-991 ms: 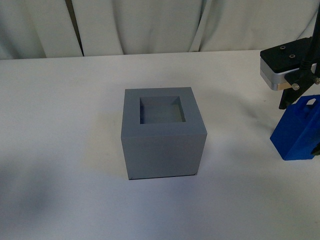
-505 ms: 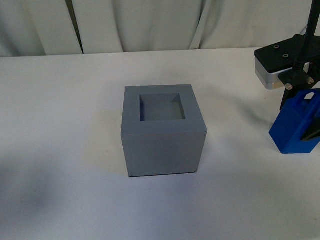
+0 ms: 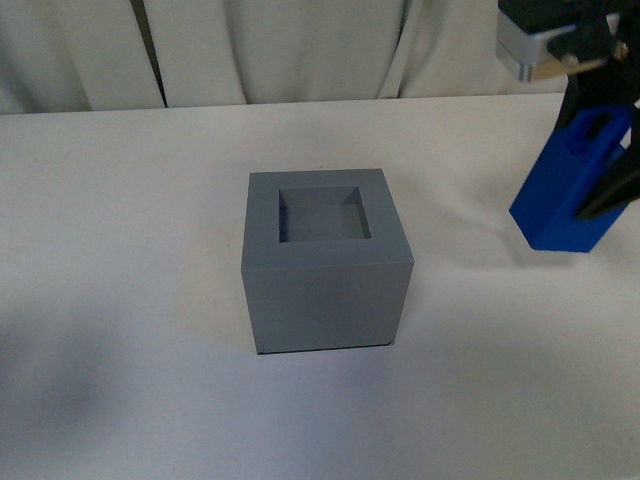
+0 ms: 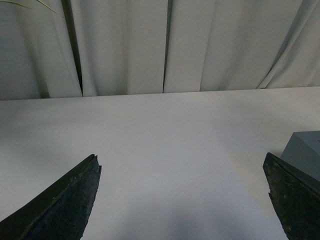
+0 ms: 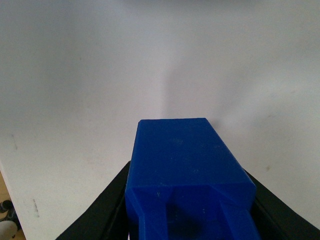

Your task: Insert blue part into gray base

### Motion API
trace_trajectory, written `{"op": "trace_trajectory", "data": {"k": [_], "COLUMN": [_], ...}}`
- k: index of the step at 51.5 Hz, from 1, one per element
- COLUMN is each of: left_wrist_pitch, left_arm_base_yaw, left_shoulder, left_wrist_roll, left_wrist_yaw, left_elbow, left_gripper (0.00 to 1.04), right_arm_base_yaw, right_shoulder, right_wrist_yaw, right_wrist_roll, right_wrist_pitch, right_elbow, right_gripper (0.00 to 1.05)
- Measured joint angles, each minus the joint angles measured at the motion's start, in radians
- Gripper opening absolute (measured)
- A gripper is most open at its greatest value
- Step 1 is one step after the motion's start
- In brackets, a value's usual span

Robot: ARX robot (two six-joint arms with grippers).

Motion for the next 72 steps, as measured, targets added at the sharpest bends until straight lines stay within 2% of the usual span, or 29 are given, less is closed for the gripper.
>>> {"op": "trace_trajectory", "data": {"k": [9, 22, 39, 72], "left_wrist_pitch": [0.000, 0.000, 0.000, 0.000], "left_arm_base_yaw": [0.000, 0.000, 0.000, 0.000], "left_shoulder": [0.000, 0.000, 0.000, 0.000], "left_wrist_roll": [0.000, 0.000, 0.000, 0.000], "left_wrist_yaw": [0.000, 0.000, 0.000, 0.000], "left_elbow": [0.000, 0.000, 0.000, 0.000], "left_gripper": [0.99, 0.99, 0.99, 0.99], "right_arm_base_yaw": [0.057, 0.197, 0.351, 0.401], "right_shoulder": [-0.007, -0.009, -0.004, 0.035], "right_wrist_yaw": [-0.026, -0.063, -0.027, 0.023], "right_wrist_roll": [0.046, 0.164, 0.253, 0.282], "right_wrist_pitch": [-0.045, -0.095, -0.098, -0.057], "right_elbow": [0.083, 0.203, 0.248, 0.222], "right_gripper": [0.47, 0.47, 0.47, 0.47]}}
